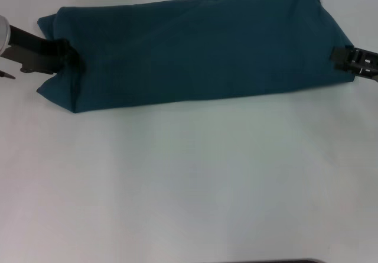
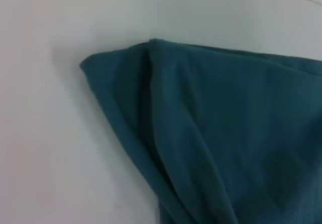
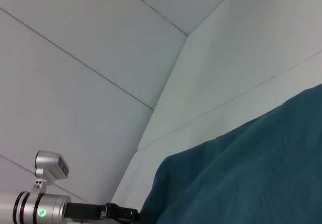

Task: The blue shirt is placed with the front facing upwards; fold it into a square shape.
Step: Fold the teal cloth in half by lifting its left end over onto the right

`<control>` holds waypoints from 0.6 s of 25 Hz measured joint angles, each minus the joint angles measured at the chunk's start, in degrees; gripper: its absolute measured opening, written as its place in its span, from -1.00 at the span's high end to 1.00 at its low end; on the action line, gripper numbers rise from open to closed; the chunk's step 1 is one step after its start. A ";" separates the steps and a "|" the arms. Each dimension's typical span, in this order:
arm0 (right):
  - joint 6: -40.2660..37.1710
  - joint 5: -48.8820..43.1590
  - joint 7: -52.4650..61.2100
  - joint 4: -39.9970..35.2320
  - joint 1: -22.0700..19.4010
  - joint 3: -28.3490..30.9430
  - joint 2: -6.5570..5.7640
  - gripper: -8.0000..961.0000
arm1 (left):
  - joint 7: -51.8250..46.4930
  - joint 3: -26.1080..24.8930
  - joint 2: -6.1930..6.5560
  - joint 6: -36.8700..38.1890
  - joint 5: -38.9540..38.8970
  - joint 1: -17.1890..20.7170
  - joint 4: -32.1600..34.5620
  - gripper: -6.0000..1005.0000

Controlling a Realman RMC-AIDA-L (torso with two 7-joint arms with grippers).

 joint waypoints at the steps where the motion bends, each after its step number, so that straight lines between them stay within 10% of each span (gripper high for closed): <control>1: 0.01 0.00 0.02 0.00 0.07 0.00 0.00 -0.87 | -0.02 0.01 -0.03 -0.02 0.07 -0.01 -0.05 0.00; 15: 0.03 0.00 0.28 0.00 -0.12 -0.03 -0.02 -0.87 | -0.08 -0.17 -0.23 0.32 0.38 0.46 -2.50 0.93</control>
